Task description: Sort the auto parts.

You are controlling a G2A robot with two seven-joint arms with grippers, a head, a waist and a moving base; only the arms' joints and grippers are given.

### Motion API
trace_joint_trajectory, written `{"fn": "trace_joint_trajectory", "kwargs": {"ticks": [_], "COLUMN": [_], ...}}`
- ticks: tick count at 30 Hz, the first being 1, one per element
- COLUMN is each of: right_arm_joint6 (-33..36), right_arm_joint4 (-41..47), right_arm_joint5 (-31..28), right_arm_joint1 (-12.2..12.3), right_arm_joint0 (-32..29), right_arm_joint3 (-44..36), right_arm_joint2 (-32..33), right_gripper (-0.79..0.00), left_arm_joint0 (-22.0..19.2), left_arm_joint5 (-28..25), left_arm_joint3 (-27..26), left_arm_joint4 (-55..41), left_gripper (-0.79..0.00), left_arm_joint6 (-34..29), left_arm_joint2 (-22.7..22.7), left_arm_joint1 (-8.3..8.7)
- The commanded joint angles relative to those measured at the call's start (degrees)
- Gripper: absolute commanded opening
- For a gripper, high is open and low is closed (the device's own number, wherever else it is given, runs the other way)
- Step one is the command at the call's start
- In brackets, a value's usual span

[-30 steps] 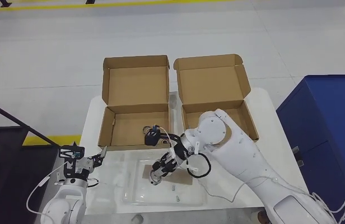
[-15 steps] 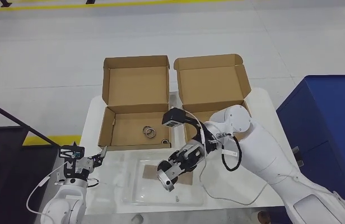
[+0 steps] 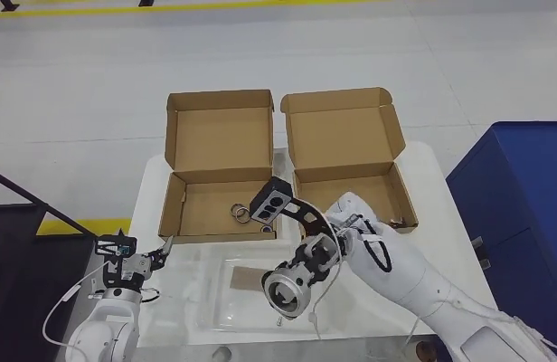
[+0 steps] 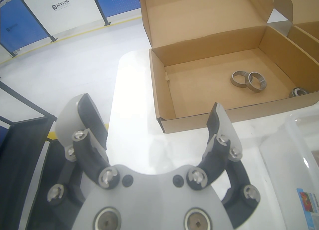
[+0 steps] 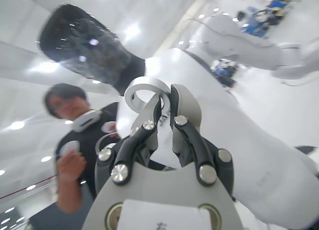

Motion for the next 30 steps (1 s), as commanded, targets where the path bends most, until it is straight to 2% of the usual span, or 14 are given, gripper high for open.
{"fn": "trace_joint_trajectory", "kwargs": {"ticks": [1, 9, 15, 18, 21, 27, 30], "right_arm_joint6": [0.0, 0.0, 0.0, 0.0, 0.0, 0.0, -0.8], "right_arm_joint4": [6.6, 12.8, 15.1, 14.5, 8.9, -11.3, -17.1], "right_arm_joint5": [5.3, 16.3, 19.6, 18.3, 12.7, -12.6, -13.4], "right_arm_joint1": [-1.2, -4.9, -7.0, -7.8, -8.2, -7.6, -7.0], "right_arm_joint0": [-0.3, -0.5, -2.0, -2.7, -2.0, 1.6, 0.7], "right_arm_joint3": [1.9, 5.6, 5.3, 4.6, 5.5, 7.6, 3.5], "right_arm_joint2": [-2.7, -7.1, -6.5, -5.2, -3.0, 2.3, 7.1], "right_gripper": [-0.785, -0.785, -0.785, -0.785, -0.785, -0.785, -0.785], "left_arm_joint0": [0.0, 0.0, 0.0, 0.0, 0.0, 0.0, 0.0], "left_arm_joint5": [0.0, 0.0, 0.0, 0.0, 0.0, 0.0, 0.0], "left_arm_joint3": [0.0, 0.0, 0.0, 0.0, 0.0, 0.0, 0.0], "left_arm_joint4": [0.0, 0.0, 0.0, 0.0, 0.0, 0.0, 0.0], "left_gripper": [0.0, 0.0, 0.0, 0.0, 0.0, 0.0, 0.0], "left_arm_joint6": [0.0, 0.0, 0.0, 0.0, 0.0, 0.0, 0.0], "left_arm_joint2": [0.0, 0.0, 0.0, 0.0, 0.0, 0.0, 0.0], "left_arm_joint1": [0.0, 0.0, 0.0, 0.0, 0.0, 0.0, 0.0]}}
